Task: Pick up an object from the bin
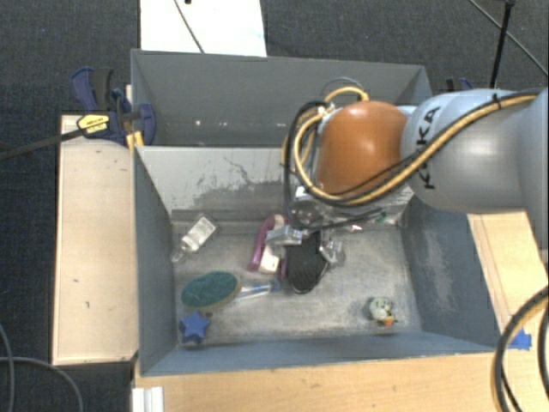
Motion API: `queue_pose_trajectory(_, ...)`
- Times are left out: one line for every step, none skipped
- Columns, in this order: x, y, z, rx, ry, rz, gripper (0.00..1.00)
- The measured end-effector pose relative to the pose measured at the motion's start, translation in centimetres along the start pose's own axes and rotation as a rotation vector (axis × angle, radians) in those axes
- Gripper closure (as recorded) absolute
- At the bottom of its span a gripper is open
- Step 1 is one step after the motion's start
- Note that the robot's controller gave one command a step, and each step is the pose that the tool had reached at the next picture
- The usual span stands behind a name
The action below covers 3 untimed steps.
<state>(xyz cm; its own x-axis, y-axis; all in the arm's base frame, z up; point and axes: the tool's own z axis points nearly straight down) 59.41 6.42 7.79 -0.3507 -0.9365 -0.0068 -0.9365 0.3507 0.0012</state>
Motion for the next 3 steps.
queue_pose_trajectory(-0.1, 0.0, 0.0, 0.001, 0.003, 0.018, 1.00)
queue_pose_trajectory(0.0, 0.1, 0.0, 0.004, 0.002, 0.029, 1.00)
queue_pose_trajectory(0.5, 1.3, -16.3, 0.010, 0.001, 0.041, 1.00)
